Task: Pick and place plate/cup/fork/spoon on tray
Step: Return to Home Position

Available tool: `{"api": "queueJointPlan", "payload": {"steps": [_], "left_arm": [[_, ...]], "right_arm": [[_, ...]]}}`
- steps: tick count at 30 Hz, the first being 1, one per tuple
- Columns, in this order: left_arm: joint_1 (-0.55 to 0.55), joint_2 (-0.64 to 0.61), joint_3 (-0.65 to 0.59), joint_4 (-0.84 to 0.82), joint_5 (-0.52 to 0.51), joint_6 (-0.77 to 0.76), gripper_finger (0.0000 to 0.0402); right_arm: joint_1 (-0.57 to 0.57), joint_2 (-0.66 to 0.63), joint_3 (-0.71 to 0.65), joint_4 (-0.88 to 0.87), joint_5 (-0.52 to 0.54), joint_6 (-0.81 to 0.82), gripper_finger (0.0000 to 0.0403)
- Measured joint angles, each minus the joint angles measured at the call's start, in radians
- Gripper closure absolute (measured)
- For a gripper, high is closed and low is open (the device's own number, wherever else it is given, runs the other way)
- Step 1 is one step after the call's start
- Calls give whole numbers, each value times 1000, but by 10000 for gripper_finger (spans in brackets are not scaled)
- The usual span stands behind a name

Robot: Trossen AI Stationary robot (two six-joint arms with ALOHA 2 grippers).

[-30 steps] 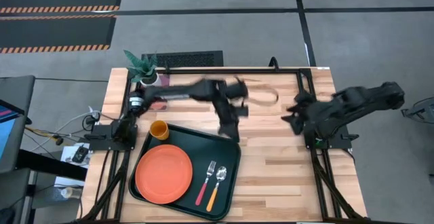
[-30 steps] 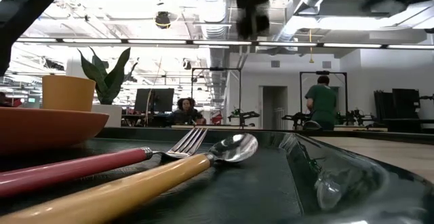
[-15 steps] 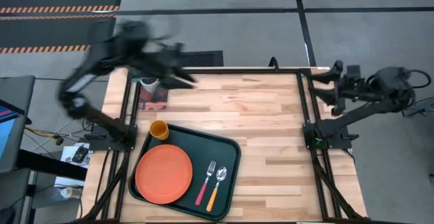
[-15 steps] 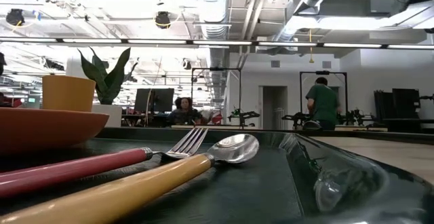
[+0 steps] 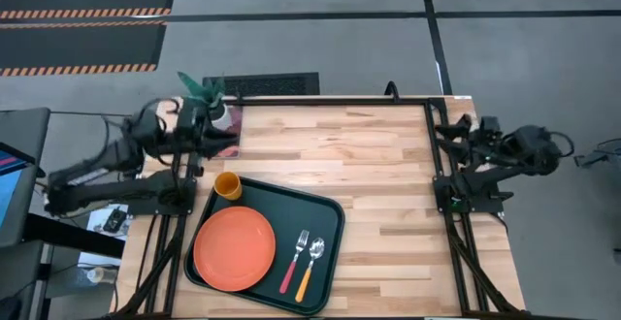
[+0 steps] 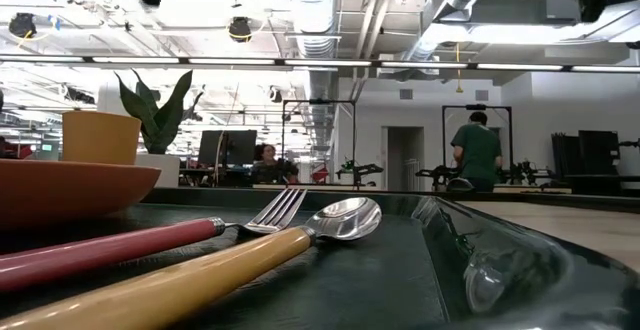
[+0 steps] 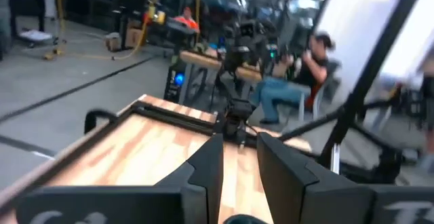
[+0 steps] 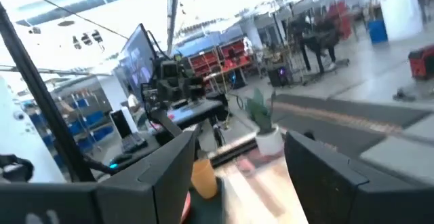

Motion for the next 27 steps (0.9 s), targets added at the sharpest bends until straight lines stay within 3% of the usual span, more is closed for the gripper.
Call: {"api": "queueJointPlan", "payload": {"steps": [5,11,17,21,27], "left_arm": [[-25,-217,-327,266,-77,-144,323],[-147,-326,-561,477,-207,-218,323],[-340,-316,-610,506,-458,-175,323],[-441,-319,-610,444,-584,-158,323],[-486,-393,-611,362,-587,-181,324]], "right_arm": [[0,1,-100,64,5,83,148],[1,20,-266,252,-10,170,148],[-1,18,-413,442,-10,175,148],[-13,7,-490,467,-10,185,148],[-53,-7,-589,600,-75,193,148]]}}
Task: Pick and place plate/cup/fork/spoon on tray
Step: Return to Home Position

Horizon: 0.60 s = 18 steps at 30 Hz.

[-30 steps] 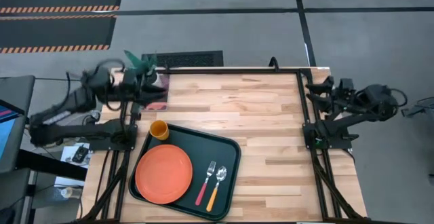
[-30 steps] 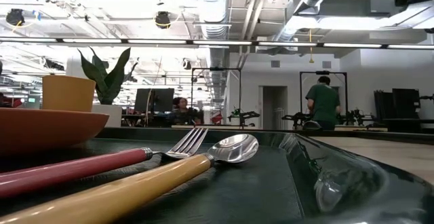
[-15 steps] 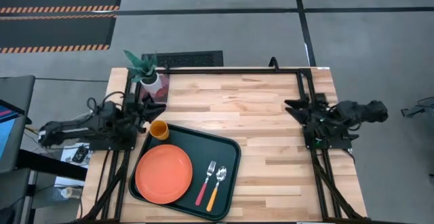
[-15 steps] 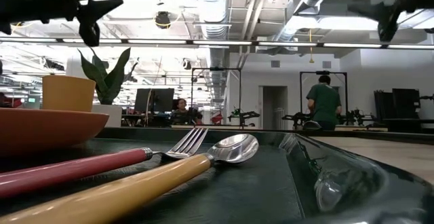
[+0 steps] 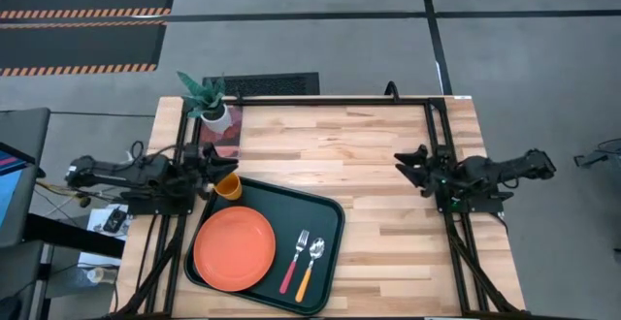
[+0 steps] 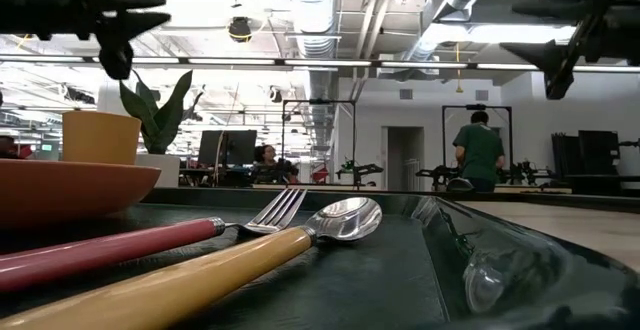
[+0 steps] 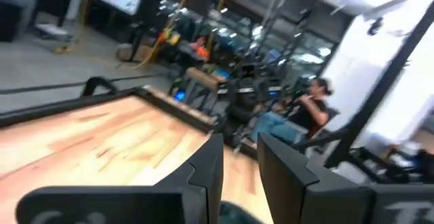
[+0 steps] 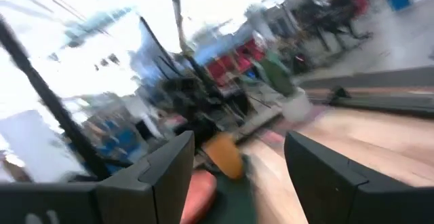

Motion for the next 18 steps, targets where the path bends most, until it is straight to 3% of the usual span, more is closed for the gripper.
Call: {"api": "queueJointPlan", "payload": {"steps": [3,6,12,14,18], "left_arm": [[1,-129,0,-110,21,-2,324],[1,-124,5,-186,2,-16,324],[1,-125,-92,-128,-43,-71,324],[1,-105,-112,-45,0,-27,324],[1,-106,-112,-76,18,30,324]], "right_arm": [[-30,0,-1,19,-56,11,148],[-59,-1,-1,16,-106,-25,148],[-109,2,-1,-49,-230,-106,148],[-119,1,-1,-94,-231,-118,148],[-141,0,-1,-118,-215,-129,148]]}}
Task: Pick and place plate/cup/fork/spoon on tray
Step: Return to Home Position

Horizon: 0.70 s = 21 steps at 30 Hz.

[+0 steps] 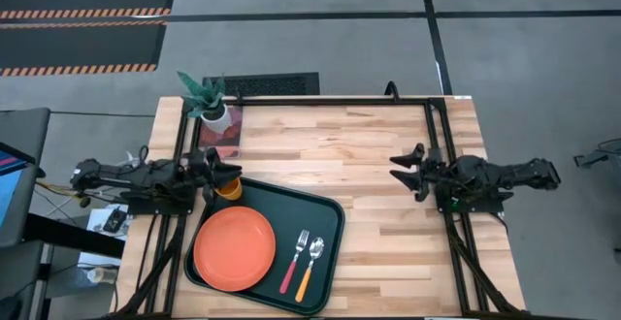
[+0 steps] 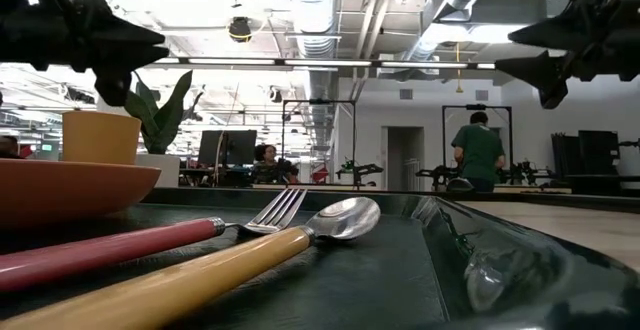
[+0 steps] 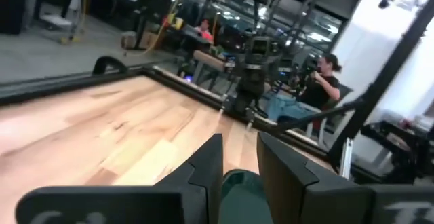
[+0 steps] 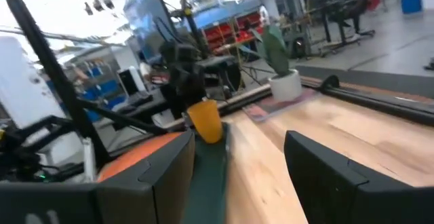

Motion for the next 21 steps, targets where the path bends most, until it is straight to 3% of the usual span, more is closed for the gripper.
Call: {"api": "queueJointPlan", "payload": {"steps": [5,21], "left_arm": [[0,0,0,0,-3,60,324],[0,1,-1,0,6,57,324]], "right_arm": [[-15,4,-1,-38,0,2,148],[-13,9,-2,-51,1,2,148]]}}
